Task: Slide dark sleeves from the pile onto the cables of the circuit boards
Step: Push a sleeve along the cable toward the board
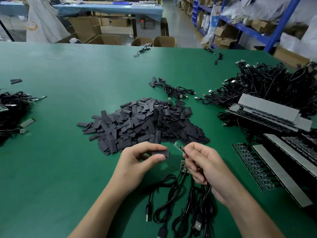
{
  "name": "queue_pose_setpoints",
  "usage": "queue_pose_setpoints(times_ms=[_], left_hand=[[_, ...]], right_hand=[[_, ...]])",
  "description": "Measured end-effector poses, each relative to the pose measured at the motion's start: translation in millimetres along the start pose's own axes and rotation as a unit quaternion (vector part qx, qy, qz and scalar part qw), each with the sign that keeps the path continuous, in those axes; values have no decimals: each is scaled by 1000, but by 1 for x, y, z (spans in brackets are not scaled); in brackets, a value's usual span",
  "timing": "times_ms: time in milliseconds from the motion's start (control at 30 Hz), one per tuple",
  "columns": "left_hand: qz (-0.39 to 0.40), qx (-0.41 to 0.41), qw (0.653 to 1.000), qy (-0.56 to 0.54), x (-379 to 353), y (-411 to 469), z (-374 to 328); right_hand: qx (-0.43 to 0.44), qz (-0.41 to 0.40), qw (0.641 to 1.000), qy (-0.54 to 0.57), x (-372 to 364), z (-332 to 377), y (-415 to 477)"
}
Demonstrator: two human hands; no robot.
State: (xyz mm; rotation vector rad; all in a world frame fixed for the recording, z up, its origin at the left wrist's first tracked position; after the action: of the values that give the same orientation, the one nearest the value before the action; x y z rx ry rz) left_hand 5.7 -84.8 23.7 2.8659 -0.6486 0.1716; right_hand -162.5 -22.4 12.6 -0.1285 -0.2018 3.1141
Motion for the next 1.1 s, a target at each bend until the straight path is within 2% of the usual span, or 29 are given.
queue_pose_setpoints(times_ms=[233,600,867,1100], left_hand=[[1,18,999,-50,0,0,1],[23,9,998,-60,-8,0,2],[23,-45,997,63,-5,0,-6],[32,-75,990,119,-7,-2,-11]], right_hand=[[17,54,996,-64,-9,7,-3],[17,53,994,-94,-10,8,-3],[-2,38,992,-119,-4,1,-2],[-22,57,993,-97,-7,-4,-2]])
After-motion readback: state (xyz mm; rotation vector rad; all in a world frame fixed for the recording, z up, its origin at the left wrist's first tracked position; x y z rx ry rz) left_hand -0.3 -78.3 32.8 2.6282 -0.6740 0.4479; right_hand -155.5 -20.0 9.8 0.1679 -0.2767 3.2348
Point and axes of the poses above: each hand's wrist, its own y-axis towards the middle knuckle, its own x-axis out of the back of the hand, z = x × y, the point moved 10 cm from there along y, towards the middle knuckle, and after that the axes turned 1 degree about z, right-handed, at the moved point
